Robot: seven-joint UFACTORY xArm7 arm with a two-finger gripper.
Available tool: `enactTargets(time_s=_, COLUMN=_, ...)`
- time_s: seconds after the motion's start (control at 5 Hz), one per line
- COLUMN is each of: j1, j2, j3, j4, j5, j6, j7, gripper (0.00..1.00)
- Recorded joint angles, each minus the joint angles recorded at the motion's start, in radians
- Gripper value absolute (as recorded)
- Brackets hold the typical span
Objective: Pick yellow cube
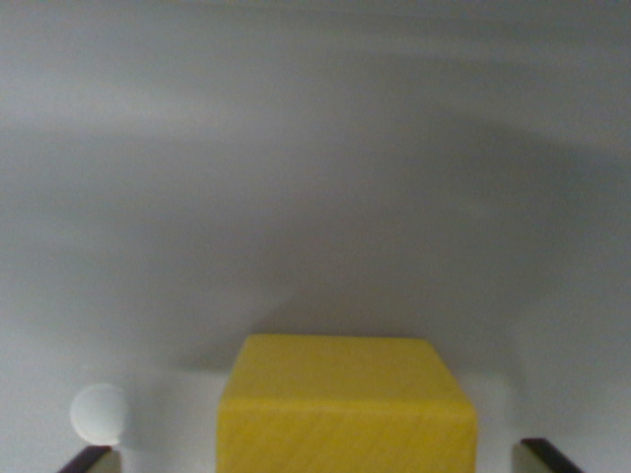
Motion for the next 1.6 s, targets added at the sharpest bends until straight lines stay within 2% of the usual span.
enactTargets(time_s=0.8, j1=0.0001, j2=0.0, j3=0.0, j4=0.003, j5=0.0, j6=0.003, j7=0.0, gripper=1.0)
enactTargets(time_s=1.6, j1=0.0005, j2=-0.001, j3=0.0, j4=0.023, j5=0.0002, j6=0.024, j7=0.0, gripper=1.0)
